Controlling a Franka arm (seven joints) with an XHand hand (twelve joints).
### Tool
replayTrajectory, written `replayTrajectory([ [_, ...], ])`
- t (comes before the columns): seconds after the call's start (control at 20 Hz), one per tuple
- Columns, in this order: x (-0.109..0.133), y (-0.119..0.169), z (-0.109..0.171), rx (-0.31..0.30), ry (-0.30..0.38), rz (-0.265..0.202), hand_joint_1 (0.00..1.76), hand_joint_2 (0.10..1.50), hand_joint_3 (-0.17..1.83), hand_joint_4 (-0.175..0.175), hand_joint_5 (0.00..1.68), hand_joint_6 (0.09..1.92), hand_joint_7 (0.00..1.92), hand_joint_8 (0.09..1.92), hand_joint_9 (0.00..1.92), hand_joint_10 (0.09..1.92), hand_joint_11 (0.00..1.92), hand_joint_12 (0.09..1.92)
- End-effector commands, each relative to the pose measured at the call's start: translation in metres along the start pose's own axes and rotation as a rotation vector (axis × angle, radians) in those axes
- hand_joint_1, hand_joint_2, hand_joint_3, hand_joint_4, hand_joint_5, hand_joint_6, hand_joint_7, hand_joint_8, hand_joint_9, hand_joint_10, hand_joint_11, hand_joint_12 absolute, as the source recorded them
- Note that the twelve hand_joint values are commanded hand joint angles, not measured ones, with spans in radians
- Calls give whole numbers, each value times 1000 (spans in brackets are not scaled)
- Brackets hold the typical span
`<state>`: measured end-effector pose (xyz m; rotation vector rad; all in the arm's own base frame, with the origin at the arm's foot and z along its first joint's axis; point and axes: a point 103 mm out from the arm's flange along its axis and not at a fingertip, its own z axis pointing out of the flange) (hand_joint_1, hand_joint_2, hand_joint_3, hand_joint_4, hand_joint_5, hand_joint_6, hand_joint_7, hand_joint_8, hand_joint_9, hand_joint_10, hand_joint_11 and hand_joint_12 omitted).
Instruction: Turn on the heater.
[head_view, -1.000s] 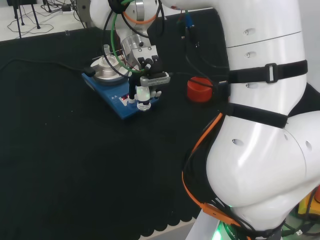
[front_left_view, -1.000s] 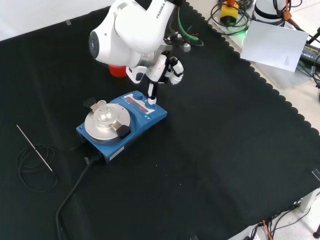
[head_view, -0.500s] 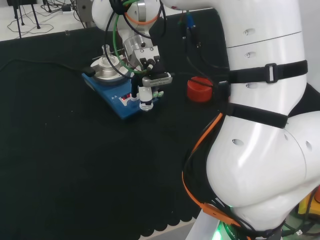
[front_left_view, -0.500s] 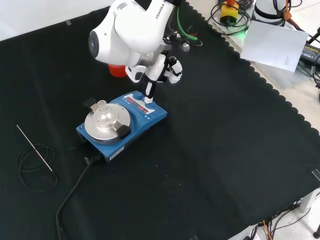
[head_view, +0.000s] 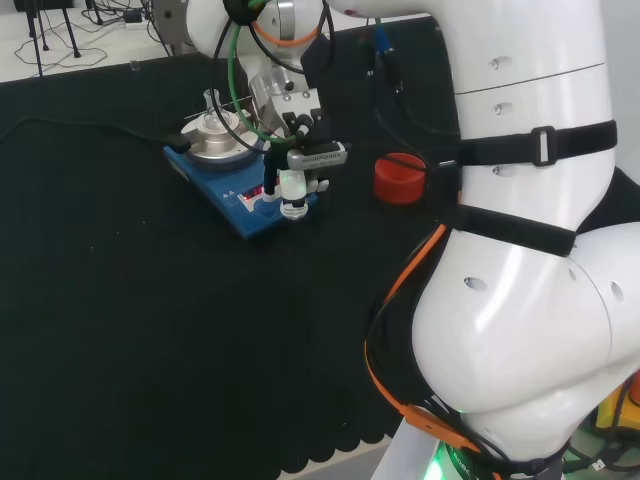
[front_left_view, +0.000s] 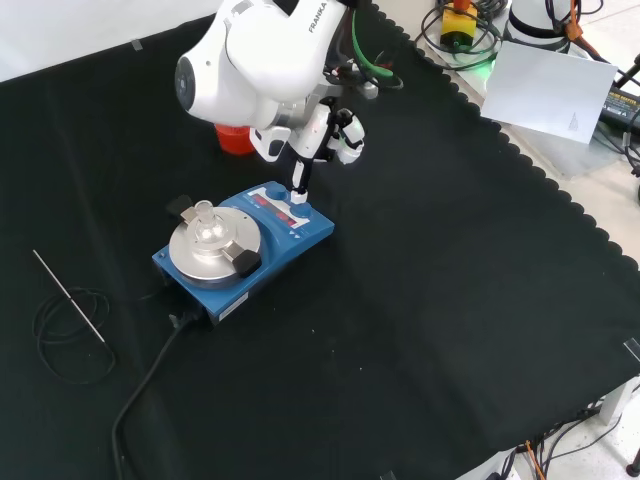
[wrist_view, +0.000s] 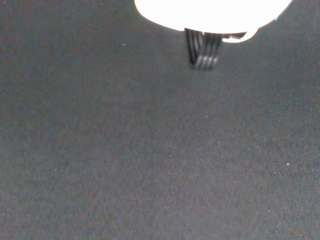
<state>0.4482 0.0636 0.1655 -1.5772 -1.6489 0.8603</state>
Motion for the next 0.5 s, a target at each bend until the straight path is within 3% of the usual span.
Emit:
replayTrajectory([
  [0.05,0,-23,-16,-13,31,-32,1451,601,1134,-37,282,87,1617,1611,1716,1486,1616,1479],
  [0.5,-7,-42,-26,-80,21,-4,1450,599,1137,-38,287,87,1617,1610,1718,1483,1622,1472],
])
